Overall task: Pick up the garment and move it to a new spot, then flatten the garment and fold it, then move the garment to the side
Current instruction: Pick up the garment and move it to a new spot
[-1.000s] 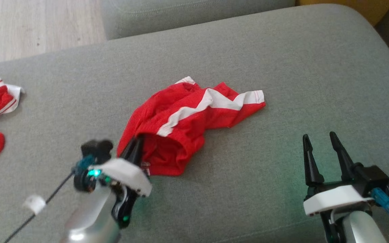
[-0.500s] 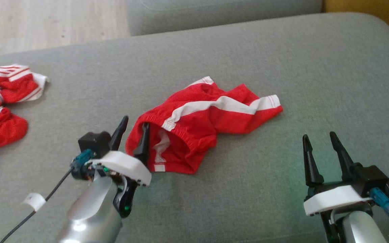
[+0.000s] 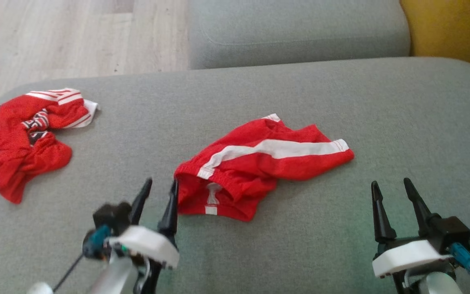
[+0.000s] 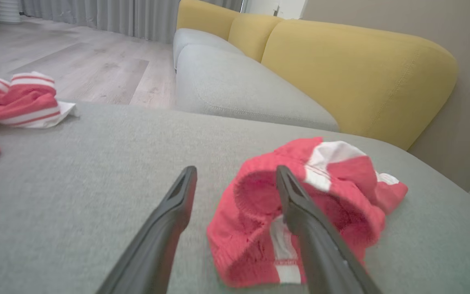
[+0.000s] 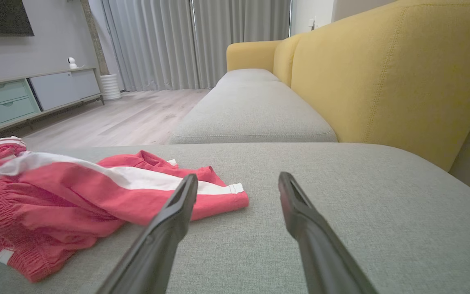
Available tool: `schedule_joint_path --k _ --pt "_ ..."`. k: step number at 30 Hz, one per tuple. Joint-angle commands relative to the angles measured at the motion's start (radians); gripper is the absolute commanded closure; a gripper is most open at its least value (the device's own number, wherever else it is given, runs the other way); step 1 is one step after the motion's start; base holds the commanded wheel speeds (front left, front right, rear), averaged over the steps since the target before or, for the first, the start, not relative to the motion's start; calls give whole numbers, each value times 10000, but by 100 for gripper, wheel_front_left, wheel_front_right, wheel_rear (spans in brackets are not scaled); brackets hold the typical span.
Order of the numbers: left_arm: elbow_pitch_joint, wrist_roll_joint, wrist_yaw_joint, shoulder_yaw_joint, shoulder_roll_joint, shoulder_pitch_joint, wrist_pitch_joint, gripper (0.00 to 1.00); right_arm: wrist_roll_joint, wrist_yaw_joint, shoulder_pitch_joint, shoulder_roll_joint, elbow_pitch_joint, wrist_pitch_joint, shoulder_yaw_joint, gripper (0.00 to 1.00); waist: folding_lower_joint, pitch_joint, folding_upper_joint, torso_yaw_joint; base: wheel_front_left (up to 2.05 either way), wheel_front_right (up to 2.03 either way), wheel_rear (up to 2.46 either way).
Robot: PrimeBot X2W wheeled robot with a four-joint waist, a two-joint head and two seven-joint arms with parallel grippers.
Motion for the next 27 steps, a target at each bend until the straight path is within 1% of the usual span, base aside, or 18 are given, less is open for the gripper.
schedule_joint_path --k 1,4,6,12,19,22,27 --pt "-296 -2 -28 333 178 -103 -96 0 -50 75 -234 -52 -324 -137 189 0 1 -96 0 104 0 0 0" --pt "-398 -30 -23 415 146 286 -96 0 -44 75 -151 -52 -345 -137 159 0 1 -148 0 180 0 0 0" --pt "-670 -9 59 608 110 481 -96 0 -40 75 -101 -52 -364 -137 130 0 1 -175 0 230 0 0 0" --pt "-2092 560 537 1409 102 1130 -96 0 -95 75 -71 -52 -431 -137 25 0 1 -264 0 297 0 0 0" --pt "-3402 1005 940 2375 -30 2406 -97 0 -29 75 65 -52 -598 -137 7 0 1 -383 0 301 0 0 0" --pt "-3585 1207 1001 2445 -53 2892 -97 0 91 75 222 -52 -679 -137 32 0 1 -427 0 315 0 0 0" --pt "-3439 1338 946 2291 29 3241 -84 0 297 75 409 -52 -679 -137 136 0 1 -467 0 331 0 0 0"
